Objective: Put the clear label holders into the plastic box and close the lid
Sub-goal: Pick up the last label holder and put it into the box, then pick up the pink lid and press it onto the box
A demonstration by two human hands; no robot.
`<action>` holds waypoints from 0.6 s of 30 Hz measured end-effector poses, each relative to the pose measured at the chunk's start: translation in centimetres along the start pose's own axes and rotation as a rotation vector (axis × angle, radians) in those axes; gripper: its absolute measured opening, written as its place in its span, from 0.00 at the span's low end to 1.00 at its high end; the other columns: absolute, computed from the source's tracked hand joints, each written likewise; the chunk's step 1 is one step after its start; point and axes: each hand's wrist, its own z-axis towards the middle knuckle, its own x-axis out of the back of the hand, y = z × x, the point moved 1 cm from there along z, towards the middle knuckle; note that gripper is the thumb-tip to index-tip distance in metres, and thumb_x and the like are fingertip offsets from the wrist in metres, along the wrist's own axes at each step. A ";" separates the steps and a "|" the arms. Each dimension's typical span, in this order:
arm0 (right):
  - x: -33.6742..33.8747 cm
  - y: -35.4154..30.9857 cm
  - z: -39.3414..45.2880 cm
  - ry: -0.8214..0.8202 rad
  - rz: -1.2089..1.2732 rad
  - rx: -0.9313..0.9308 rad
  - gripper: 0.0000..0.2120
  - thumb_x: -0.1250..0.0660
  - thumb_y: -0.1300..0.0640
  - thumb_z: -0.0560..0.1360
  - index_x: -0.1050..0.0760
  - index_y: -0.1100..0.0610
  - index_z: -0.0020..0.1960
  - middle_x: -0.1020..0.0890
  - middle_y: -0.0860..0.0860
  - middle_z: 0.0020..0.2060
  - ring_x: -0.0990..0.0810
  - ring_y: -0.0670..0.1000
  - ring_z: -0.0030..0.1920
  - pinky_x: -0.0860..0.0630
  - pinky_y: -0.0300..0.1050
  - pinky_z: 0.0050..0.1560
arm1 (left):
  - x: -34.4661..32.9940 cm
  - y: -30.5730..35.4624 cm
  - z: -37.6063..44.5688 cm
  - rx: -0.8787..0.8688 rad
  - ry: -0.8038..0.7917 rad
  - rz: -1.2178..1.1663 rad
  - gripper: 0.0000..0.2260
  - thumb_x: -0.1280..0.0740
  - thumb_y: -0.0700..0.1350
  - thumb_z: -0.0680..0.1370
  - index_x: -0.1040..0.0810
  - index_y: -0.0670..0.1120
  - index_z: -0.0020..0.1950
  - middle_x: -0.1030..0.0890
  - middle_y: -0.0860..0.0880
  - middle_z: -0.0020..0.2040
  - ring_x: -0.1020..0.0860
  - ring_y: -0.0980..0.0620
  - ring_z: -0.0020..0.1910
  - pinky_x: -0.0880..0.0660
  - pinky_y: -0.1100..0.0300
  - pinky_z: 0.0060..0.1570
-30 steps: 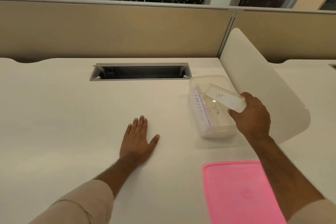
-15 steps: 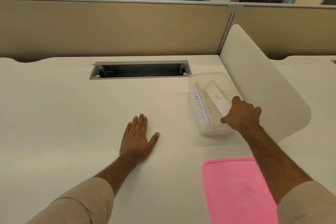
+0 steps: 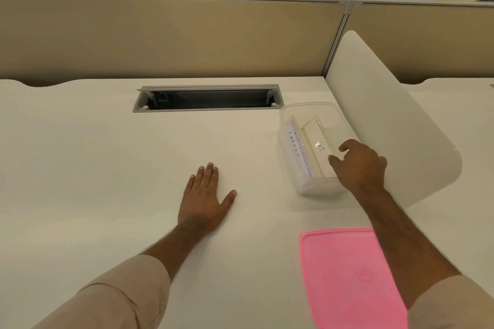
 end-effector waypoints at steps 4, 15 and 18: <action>1.7 0.2 -2.4 0.274 0.262 0.102 0.06 0.29 0.56 0.72 0.21 0.58 0.46 0.17 0.54 0.38 0.20 0.58 0.41 0.32 0.49 0.46 | 0.0 0.1 0.1 -0.003 0.002 -0.006 0.39 0.57 0.70 0.77 0.53 0.46 0.81 0.53 0.52 0.82 0.56 0.54 0.80 0.59 0.56 0.77; -0.9 3.1 -12.8 -0.107 0.344 0.141 0.10 0.34 0.64 0.75 0.19 0.55 0.52 0.17 0.50 0.45 0.21 0.52 0.45 0.24 0.48 0.48 | 0.5 0.0 -0.4 0.035 0.038 -0.125 0.31 0.44 0.61 0.81 0.40 0.45 0.79 0.42 0.51 0.80 0.47 0.53 0.80 0.52 0.57 0.77; -1.6 5.1 -13.5 -0.264 0.180 0.185 0.15 0.36 0.66 0.75 0.20 0.55 0.58 0.18 0.52 0.52 0.24 0.56 0.54 0.25 0.52 0.53 | 1.0 0.3 -1.6 0.051 0.052 -0.210 0.27 0.41 0.56 0.81 0.36 0.46 0.77 0.38 0.51 0.79 0.45 0.53 0.79 0.50 0.57 0.76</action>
